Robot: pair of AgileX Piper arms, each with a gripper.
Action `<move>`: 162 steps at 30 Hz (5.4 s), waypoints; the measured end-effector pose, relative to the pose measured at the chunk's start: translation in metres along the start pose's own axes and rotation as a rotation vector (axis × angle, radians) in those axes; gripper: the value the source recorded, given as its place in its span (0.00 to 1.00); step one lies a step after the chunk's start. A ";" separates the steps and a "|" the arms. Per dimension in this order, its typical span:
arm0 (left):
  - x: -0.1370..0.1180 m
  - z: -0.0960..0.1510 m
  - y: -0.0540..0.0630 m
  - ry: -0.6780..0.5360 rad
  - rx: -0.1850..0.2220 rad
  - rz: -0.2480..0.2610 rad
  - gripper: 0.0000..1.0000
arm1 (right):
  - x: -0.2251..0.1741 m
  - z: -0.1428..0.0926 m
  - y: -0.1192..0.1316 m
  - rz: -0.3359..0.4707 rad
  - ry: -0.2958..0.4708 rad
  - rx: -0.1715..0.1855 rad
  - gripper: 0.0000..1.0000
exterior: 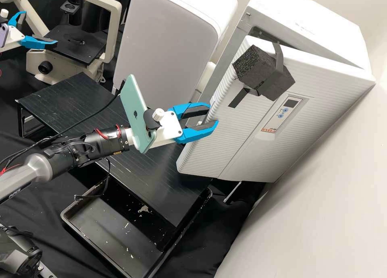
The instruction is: Open the incubator door
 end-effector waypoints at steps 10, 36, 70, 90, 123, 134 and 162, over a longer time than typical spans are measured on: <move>0.000 0.000 0.000 0.000 0.000 0.000 1.00 | 0.006 -0.003 -0.001 -0.026 -0.005 0.006 1.00; 0.000 0.000 0.000 0.000 0.000 0.000 1.00 | 0.007 -0.002 0.002 -0.030 -0.061 -0.065 0.00; 0.000 0.000 0.000 0.000 0.000 0.000 1.00 | 0.031 -0.022 -0.004 -0.132 -0.153 -0.007 1.00; 0.000 0.000 0.000 0.000 0.000 0.000 1.00 | 0.024 -0.021 0.009 -0.027 -0.223 -0.046 1.00; 0.000 0.000 0.000 0.000 0.000 0.000 1.00 | -0.034 -0.010 0.053 0.331 -0.110 -0.250 1.00; 0.000 0.000 0.000 0.000 0.000 0.000 1.00 | -0.073 -0.050 0.044 0.265 0.395 -0.222 1.00; 0.000 0.000 0.000 0.000 0.000 0.000 1.00 | 0.011 -0.022 -0.075 -0.032 0.399 -0.076 1.00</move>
